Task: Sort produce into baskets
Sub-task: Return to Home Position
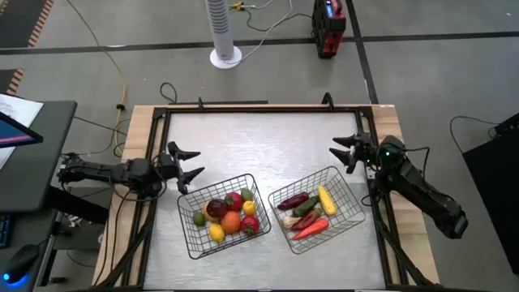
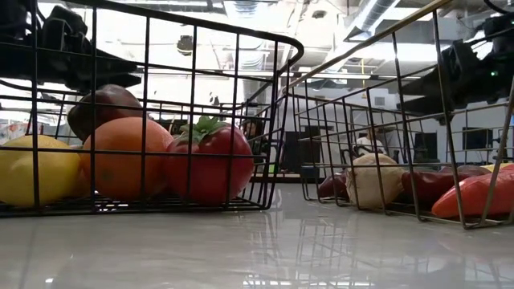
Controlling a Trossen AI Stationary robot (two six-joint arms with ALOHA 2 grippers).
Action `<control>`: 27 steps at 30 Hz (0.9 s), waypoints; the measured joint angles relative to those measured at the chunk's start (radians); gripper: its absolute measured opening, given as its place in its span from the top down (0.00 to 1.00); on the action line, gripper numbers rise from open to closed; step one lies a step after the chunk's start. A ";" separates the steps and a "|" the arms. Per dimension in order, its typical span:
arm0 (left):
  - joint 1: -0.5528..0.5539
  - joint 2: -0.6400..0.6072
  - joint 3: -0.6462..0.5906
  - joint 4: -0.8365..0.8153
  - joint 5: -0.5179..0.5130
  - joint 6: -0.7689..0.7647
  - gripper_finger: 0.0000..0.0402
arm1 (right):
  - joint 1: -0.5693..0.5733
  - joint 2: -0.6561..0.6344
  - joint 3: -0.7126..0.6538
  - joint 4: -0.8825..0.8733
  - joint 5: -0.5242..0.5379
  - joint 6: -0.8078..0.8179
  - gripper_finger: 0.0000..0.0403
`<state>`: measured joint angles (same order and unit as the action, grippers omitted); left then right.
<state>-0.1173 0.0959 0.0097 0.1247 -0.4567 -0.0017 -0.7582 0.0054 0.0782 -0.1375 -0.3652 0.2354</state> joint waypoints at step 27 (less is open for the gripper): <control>0.000 0.006 -0.001 -0.044 0.000 0.211 0.34 | -0.001 0.000 -0.002 -0.005 0.001 0.149 0.28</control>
